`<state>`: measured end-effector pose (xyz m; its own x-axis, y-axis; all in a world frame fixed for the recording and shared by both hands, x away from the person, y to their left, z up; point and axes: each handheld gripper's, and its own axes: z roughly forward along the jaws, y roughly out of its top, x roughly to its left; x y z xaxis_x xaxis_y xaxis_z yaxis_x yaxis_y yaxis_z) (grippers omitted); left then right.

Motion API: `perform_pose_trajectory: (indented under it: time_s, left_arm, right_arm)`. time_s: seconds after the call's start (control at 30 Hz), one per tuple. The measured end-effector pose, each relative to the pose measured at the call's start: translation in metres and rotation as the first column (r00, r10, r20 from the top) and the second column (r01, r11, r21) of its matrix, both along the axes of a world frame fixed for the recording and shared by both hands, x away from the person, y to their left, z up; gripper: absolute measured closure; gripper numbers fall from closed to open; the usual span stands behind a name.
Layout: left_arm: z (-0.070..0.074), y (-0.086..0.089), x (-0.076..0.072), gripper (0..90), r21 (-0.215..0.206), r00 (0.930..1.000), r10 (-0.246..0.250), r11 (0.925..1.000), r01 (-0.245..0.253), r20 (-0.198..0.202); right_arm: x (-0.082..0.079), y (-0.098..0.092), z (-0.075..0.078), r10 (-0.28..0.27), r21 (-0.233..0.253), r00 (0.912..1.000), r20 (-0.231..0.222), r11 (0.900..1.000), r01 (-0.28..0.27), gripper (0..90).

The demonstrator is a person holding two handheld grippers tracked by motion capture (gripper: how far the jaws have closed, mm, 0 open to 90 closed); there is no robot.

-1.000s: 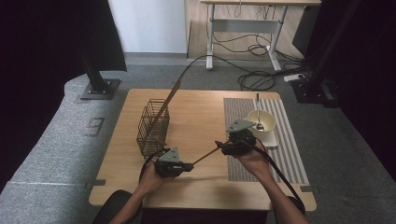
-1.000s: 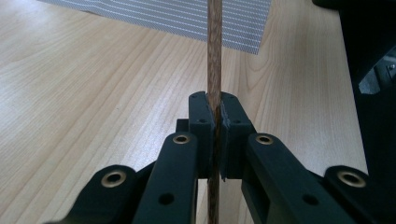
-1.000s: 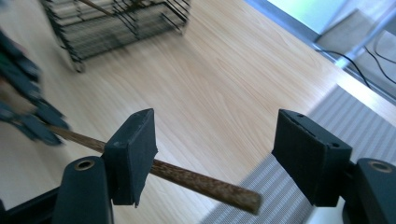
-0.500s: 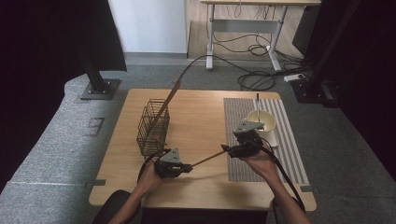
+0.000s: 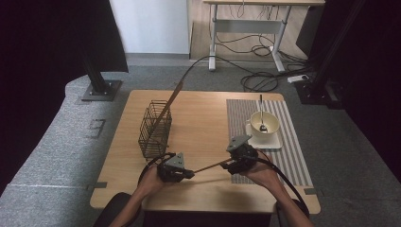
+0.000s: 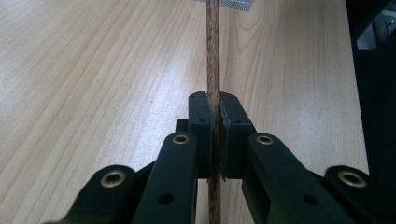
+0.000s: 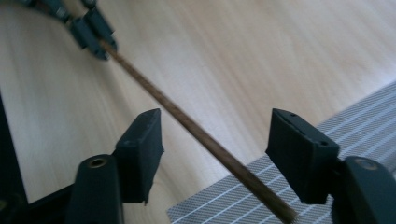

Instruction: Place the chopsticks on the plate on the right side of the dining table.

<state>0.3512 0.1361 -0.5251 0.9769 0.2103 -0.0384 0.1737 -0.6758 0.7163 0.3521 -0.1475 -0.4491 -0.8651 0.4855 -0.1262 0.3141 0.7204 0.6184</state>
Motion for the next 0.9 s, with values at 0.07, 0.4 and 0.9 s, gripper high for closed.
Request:
perform_pose_trajectory:
  time_s: [0.07, 0.4, 0.9]
  left_arm:
    - [0.000, -0.001, -0.001, 85.6, -0.001, 1.0000, -0.006, 1.0000, 0.006, -0.002]
    - [0.001, -0.004, -0.004, 85.5, 0.026, 0.9988, -0.046, 0.9986, 0.046, 0.014]
    - [0.001, -0.001, -0.004, 80.2, 0.017, 0.9986, -0.029, 0.9995, 0.028, 0.045]
  right_arm:
    - [-0.002, 0.005, -0.003, 0.023, -0.022, 0.9997, -0.008, 0.999, -0.024, 41.2]
    - [-0.007, 0.020, -0.017, 0.125, -0.141, 0.9921, -0.011, 0.982, -0.125, 56.9]
    - [-0.015, 0.028, -0.024, 0.233, -0.226, 0.9710, -0.054, 0.944, -0.239, 76.2]
